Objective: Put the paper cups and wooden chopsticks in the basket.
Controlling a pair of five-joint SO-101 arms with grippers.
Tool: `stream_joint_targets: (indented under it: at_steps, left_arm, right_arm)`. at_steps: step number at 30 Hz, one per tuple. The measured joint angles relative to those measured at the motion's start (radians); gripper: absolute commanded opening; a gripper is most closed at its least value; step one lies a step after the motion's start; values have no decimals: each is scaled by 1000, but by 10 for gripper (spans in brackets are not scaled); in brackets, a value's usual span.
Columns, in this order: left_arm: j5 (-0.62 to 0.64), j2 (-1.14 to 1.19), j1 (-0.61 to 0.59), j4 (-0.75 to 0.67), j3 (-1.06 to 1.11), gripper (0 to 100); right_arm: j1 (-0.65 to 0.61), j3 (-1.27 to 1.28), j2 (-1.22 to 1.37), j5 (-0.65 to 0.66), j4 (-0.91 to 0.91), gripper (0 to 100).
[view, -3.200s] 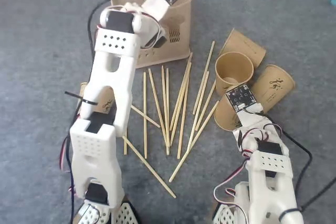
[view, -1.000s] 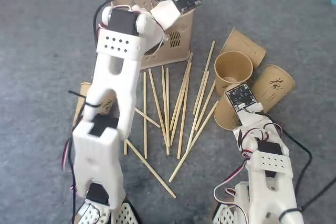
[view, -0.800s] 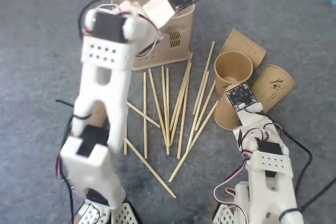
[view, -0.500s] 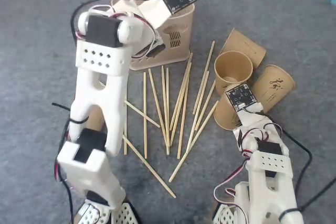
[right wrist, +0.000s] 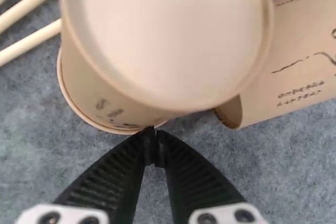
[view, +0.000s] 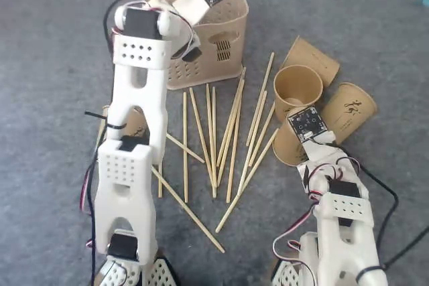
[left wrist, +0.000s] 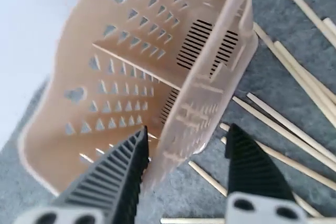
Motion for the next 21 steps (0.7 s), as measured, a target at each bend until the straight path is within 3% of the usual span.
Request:
stream_joint_targets:
  at_steps: [4, 9, 21]
  left_arm:
    - [0, 46, 0, 0, -15, 53]
    - [-26, 48, 5, 8, -18, 9]
    - [-52, 48, 11, 14, 0, 8]
  right_arm:
    - [0, 0, 0, 0, 0, 9]
    - [0, 0, 0, 0, 0, 9]
    - [0, 0, 0, 0, 0, 9]
